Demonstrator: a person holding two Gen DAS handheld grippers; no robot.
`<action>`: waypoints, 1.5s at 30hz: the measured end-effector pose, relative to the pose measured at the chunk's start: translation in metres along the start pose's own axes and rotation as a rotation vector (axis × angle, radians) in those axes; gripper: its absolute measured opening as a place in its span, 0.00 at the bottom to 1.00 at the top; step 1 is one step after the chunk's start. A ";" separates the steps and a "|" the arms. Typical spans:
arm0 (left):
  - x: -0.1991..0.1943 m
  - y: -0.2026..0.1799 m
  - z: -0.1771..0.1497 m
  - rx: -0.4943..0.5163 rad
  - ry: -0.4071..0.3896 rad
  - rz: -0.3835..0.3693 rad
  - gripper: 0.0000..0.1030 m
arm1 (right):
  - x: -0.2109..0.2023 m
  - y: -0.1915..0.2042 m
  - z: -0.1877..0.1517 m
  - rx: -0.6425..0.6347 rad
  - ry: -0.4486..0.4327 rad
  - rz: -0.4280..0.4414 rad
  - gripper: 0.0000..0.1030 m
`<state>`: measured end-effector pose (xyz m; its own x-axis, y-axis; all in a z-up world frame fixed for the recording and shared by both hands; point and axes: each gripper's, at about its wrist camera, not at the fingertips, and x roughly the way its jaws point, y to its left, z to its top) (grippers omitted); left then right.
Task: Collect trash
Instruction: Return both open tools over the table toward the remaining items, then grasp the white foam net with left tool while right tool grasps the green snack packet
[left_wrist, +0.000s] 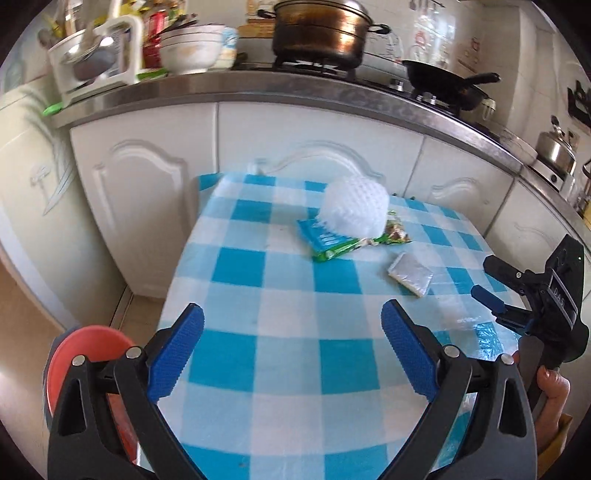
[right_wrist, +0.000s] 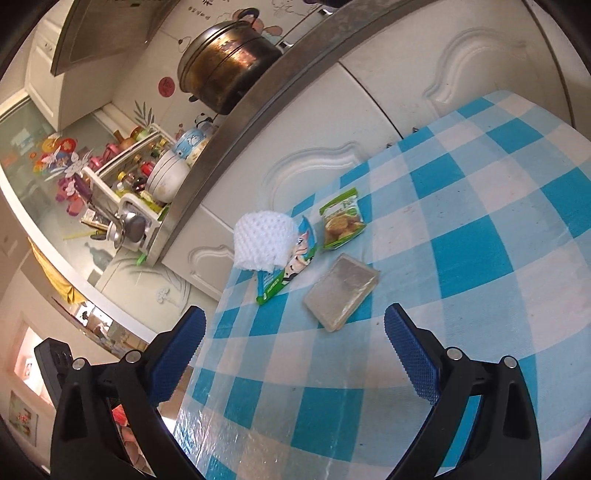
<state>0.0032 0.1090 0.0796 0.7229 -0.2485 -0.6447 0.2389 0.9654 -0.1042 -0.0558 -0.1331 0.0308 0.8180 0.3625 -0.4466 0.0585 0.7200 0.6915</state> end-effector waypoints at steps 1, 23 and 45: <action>0.006 -0.009 0.004 0.024 -0.014 -0.009 0.94 | -0.002 -0.006 0.002 0.011 -0.002 0.002 0.94; 0.155 -0.061 0.075 0.173 -0.004 -0.076 0.94 | -0.002 -0.030 0.004 0.091 0.020 0.078 0.94; 0.173 -0.023 0.072 -0.081 -0.017 -0.165 0.57 | 0.005 -0.017 0.000 -0.003 0.038 -0.013 0.94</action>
<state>0.1697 0.0381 0.0248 0.6889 -0.4048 -0.6013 0.3027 0.9144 -0.2689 -0.0531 -0.1440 0.0166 0.7945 0.3752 -0.4774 0.0674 0.7269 0.6835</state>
